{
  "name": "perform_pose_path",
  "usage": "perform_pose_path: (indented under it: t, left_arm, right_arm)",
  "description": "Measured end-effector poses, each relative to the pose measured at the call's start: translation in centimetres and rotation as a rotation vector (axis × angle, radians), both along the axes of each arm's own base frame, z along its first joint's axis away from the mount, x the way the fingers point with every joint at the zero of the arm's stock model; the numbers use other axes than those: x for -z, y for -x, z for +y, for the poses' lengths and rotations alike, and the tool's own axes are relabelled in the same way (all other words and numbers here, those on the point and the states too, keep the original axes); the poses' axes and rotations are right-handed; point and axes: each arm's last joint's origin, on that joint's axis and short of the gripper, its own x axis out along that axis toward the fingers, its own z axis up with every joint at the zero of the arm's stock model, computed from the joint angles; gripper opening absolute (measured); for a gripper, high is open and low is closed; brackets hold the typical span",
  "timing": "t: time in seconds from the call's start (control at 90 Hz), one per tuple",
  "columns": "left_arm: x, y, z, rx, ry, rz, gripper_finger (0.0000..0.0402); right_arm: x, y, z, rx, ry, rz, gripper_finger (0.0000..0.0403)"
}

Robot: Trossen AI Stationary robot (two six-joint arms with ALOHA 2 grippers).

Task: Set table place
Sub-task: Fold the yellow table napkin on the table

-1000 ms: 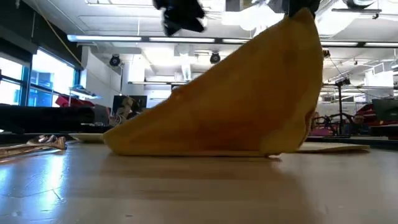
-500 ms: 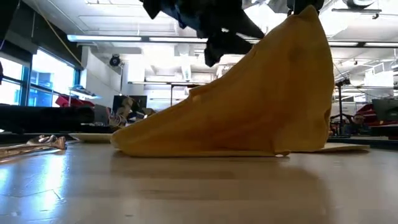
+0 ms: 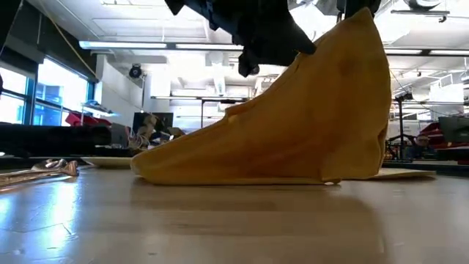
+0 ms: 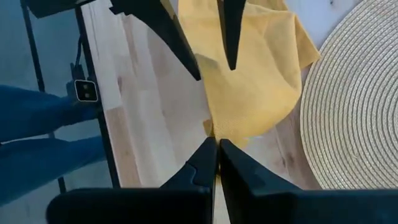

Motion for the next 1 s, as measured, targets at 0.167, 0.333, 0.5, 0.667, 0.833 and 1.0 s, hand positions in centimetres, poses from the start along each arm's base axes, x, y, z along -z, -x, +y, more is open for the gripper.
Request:
perform_pose_path:
  t: [0.167,0.333,0.5,0.667,0.833,1.0]
  left_arm:
    - [0.1,0.3,0.8,-0.022,0.000,0.041,0.0110]
    - [0.1,0.2,1.6,-0.030,0.012,0.040,0.0112]
    - [0.2,0.2,2.4,-0.034,0.018,0.051,0.0107]
    - [1.1,0.0,2.3,0.051,0.035,0.076,0.0088]
    - [2.5,-0.4,2.1,0.071,0.063,0.119,0.0073]
    - [2.5,-0.4,2.1,0.054,0.066,0.124,0.0065]
  right_arm:
    - [0.1,0.1,0.0,0.006,0.001,0.016,0.0000]
    - [0.1,0.1,0.0,0.011,0.009,0.019,0.0000]
    - [0.1,0.1,0.0,0.010,0.009,0.019,0.0000]
    - [0.1,0.1,0.0,0.005,0.012,0.019,0.0000]
    - [0.1,0.1,0.0,0.006,0.011,0.020,0.0000]
    - [0.1,0.1,0.0,0.009,0.014,0.018,0.0000]
